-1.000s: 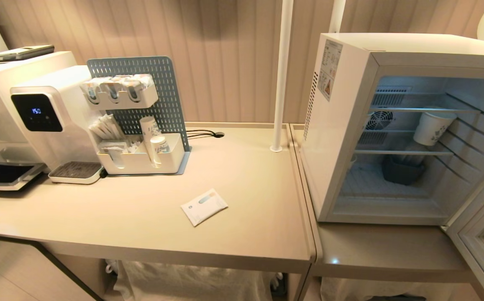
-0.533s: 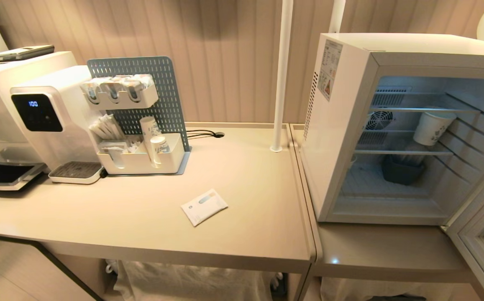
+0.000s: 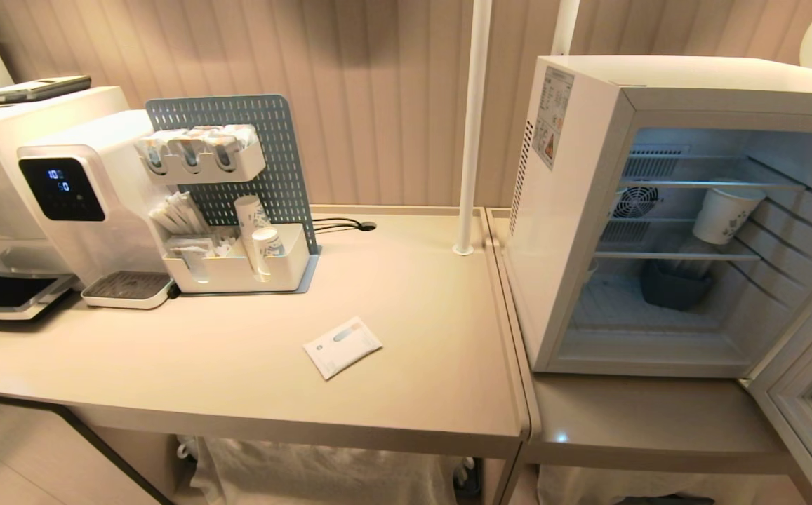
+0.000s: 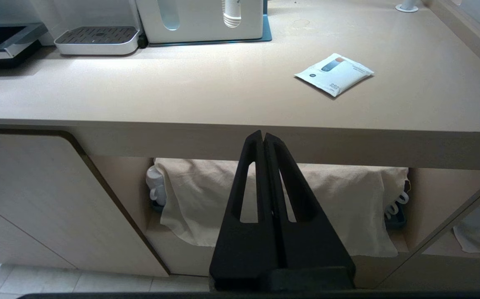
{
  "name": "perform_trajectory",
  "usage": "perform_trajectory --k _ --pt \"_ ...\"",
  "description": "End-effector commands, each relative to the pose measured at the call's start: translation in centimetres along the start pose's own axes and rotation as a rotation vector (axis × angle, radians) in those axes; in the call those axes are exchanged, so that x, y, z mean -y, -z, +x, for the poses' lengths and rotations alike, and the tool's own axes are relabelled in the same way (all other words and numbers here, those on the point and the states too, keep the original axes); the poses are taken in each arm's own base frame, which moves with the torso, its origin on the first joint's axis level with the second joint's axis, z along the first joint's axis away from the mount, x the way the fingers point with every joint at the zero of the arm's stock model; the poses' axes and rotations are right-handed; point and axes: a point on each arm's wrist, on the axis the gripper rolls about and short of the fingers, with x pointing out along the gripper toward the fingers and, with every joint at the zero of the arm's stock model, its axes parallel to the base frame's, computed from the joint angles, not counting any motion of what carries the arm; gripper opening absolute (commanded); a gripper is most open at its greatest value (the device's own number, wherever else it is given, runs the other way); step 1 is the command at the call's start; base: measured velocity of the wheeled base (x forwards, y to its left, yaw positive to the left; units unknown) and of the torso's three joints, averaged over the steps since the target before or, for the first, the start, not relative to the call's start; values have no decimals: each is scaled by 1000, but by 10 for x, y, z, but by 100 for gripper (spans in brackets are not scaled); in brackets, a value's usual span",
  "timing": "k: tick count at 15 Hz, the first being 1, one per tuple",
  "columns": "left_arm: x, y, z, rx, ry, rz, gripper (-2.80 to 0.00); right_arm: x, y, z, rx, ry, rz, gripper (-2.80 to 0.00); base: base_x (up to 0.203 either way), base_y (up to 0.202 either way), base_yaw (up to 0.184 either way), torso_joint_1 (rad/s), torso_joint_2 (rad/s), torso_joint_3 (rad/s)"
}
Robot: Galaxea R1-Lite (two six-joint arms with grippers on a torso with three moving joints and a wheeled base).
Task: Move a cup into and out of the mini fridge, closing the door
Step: Put the yoghurt in the freezer
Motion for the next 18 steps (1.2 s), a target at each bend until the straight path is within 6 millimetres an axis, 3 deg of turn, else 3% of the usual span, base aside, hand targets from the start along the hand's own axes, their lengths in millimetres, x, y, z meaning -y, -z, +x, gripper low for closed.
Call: perform_trajectory --k 1,6,10,14,18 --pt "0 0 0 1 0 1 -280 -5 1 -8 20 -27 -10 -280 0 0 0 0 0 0" --pt "0 0 0 -1 0 1 -280 -13 23 -30 13 -155 -27 -280 0 0 0 0 0 0" --pt "0 0 0 0 0 -1 -280 -12 43 -31 -9 -155 -21 -280 0 0 0 0 0 0" --pt "0 0 0 0 0 -1 -280 -6 84 -30 -49 -96 -12 -280 0 0 0 0 0 0" --pt "0 0 0 2 0 -1 -280 0 128 -37 -2 97 -41 -280 0 0 0 0 0 0"
